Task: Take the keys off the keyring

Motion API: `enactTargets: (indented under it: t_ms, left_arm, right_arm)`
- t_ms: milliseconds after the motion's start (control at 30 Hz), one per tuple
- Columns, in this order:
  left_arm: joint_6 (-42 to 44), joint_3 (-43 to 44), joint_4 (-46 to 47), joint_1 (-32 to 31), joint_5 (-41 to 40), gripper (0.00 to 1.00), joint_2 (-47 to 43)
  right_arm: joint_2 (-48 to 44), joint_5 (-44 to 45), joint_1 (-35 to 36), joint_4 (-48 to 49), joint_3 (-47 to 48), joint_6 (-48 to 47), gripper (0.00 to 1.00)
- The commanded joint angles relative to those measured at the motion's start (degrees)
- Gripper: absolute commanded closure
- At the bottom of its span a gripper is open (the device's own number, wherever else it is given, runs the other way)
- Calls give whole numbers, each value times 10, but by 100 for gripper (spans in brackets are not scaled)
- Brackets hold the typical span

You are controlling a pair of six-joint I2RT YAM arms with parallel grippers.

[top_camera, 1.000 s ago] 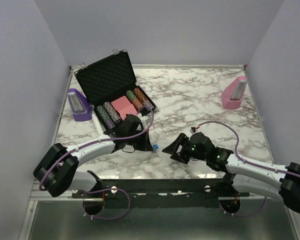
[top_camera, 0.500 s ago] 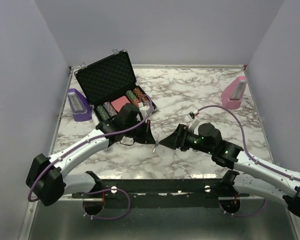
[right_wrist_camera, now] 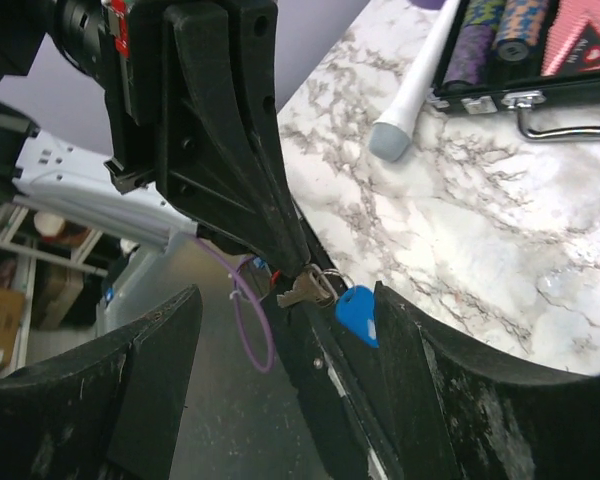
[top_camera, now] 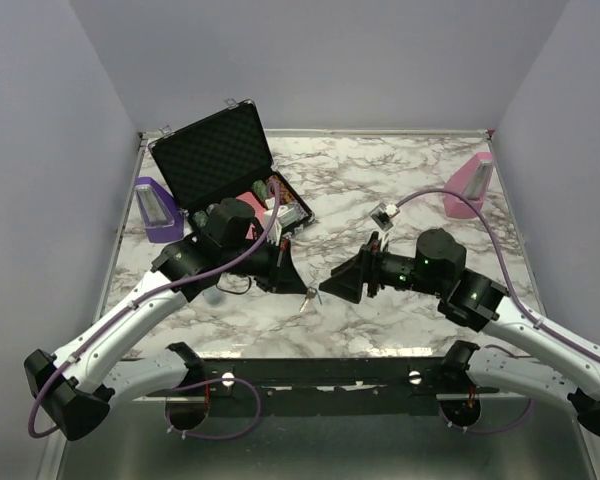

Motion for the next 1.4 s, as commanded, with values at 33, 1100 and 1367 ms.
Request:
enactTargets:
  t_ms: [33,1100,1367]
  left_arm:
    - [22,30,-48,-4,75,100,-28]
    - [3,60,-42,-7,102,100,-36]
    - [0,71,-45,-12,99,100,-34]
  right_arm:
    - [32,-106,1,-17,43,-47,25]
    - [116,-239,1,19,66,-38,63]
    - [100,-221,1,9,62,-41,93]
